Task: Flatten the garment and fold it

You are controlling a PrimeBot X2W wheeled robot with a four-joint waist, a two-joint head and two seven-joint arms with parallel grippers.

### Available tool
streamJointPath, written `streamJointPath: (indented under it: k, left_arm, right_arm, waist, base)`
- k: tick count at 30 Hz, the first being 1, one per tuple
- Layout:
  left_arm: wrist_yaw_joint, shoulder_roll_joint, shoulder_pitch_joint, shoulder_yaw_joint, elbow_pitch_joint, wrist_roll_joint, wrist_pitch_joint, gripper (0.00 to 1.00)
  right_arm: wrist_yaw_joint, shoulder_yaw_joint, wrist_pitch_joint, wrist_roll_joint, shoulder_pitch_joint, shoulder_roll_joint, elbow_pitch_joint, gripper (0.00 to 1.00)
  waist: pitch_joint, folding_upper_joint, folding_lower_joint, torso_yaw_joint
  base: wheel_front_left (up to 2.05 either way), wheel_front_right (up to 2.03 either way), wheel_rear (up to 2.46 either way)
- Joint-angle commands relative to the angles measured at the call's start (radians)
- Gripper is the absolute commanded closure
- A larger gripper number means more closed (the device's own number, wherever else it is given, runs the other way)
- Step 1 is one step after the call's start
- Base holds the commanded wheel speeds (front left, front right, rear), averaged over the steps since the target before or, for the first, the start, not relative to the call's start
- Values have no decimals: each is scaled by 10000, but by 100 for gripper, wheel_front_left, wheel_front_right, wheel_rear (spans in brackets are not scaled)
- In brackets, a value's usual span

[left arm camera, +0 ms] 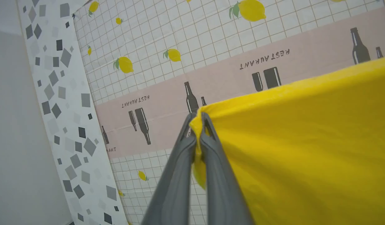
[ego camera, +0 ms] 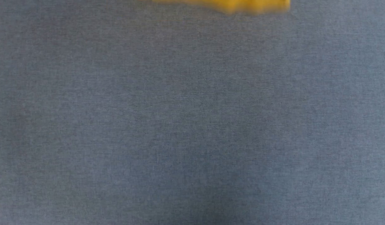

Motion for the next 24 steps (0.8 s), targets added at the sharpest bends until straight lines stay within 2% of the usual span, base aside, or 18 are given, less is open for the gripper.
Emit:
streamJointPath:
  k: [1, 3, 7, 15, 16, 20, 24]
  left_arm:
    - [113, -1, -322, 117, 103, 66, -200, 100]
    - [90, -59, -561, 132, 278, 30, -460, 100]
    - [-305, -161, -394, -157, 841, -95, -358, 100]
    - [-1173, -452, 2205, -1223, 2104, -234, -179, 100]
    - [-1506, -635, 4521, -1365, 2443, -932, 142, 100]
    - [-1604, -821, 6631, -1230, 2128, -1798, 600, 100]
    - [-1307, -1065, 8986, -774, 1127, -2911, 1113, 100]
  right_arm:
    - [-19, -202, -318, -192, -291, 55, 122, 100]
    - [-19, -383, -680, -408, -585, 139, 406, 100]
    - [-19, -410, -1083, -534, -468, 231, 1066, 100]
    - [-19, 694, -1637, 537, 1903, 106, 2426, 100]
    - [-19, 1699, -1810, 1991, 4077, -42, 2570, 100]
    - [-19, 2205, -1637, 3216, 5988, -349, 1922, 100]
    - [-19, 2109, -1242, 4030, 8135, -657, 683, 100]
  waist:
    - [-24, 0, -1, -9]
    - [-74, 0, -1, 20]
    - [-164, 0, -1, 97]
    - [-500, 0, -1, 169]
    - [-1164, 0, -1, 147]
    - [-1918, 0, -1, 154]
    - [-2696, 0, -1, 158]
  base:
    - [0, 0, 0]
    - [0, 0, 0]
    - [0, 0, 0]
    - [0, 0, 0]
    - [0, 0, 0]
    - [0, 0, 0]
    - [0, 0, 0]
